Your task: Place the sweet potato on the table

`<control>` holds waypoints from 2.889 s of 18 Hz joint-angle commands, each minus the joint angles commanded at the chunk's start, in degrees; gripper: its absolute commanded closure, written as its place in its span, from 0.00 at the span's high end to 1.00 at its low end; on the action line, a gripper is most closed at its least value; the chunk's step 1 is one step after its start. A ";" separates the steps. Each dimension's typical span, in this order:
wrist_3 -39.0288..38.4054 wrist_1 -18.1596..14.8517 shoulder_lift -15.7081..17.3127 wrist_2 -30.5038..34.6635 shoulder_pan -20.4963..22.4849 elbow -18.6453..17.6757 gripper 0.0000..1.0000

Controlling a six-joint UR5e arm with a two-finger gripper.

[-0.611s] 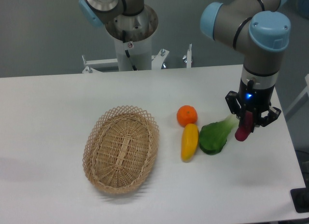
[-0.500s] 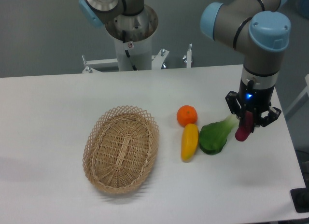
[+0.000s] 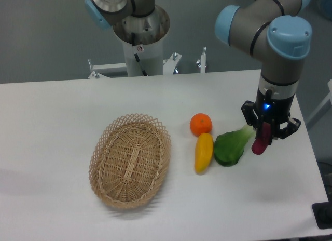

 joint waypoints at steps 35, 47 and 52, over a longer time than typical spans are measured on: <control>-29.03 23.29 -15.83 10.46 -15.22 -5.45 0.25; -26.56 23.29 -15.47 10.63 -15.22 -7.21 0.26; -26.56 23.38 -15.47 10.55 -15.22 -7.21 0.26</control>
